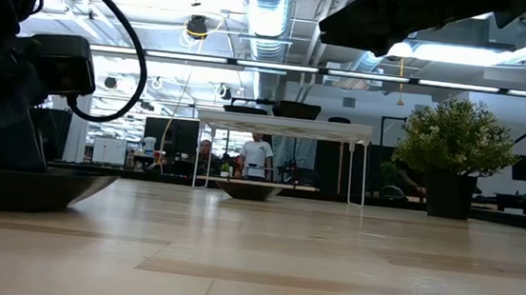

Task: Pick & Place Mini shaped plates
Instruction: Stack the bottom leaf-shaped plate on top of the leaf-shaped plates on the shelf

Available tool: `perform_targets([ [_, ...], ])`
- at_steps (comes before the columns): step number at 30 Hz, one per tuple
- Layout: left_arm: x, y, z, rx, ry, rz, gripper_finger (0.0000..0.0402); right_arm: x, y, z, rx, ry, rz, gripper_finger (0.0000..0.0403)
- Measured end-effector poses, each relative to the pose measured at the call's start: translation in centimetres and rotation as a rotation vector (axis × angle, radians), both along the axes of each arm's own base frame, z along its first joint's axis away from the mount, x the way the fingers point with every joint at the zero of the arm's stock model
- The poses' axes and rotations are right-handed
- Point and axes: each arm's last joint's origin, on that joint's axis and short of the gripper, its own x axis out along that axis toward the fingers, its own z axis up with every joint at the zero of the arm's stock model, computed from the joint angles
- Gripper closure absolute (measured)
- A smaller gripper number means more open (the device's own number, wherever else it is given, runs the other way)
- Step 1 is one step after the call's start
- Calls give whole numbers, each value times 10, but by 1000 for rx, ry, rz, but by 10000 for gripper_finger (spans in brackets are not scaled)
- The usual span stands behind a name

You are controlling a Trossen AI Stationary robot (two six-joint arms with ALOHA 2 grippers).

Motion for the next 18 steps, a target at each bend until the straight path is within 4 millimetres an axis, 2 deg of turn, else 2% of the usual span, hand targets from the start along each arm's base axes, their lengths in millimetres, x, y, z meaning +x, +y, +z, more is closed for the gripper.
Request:
perform_targets([
  [9, 0, 0, 1, 5, -11, -11, 393, 0, 0, 0, 0, 0, 0, 173],
  [18, 2, 0, 2, 18, -32, -8, 395, 0, 0, 0, 0, 0, 0, 173],
])
